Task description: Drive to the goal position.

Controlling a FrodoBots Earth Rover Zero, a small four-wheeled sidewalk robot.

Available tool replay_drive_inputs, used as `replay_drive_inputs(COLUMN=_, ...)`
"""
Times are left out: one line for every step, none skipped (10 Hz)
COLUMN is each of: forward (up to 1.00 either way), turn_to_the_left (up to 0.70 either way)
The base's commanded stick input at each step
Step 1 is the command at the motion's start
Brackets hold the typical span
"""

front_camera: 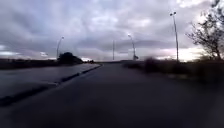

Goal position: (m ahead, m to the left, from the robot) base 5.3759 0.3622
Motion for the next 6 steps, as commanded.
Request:
replay_drive_inputs(forward=0.7, turn_to_the_left=-0.27)
replay_drive_inputs(forward=0.7, turn_to_the_left=-0.27)
replay_drive_inputs(forward=0.7, turn_to_the_left=-0.27)
replay_drive_inputs(forward=0.7, turn_to_the_left=-0.13)
replay_drive_inputs(forward=0.7, turn_to_the_left=0.0)
replay_drive_inputs(forward=0.7, turn_to_the_left=0.0)
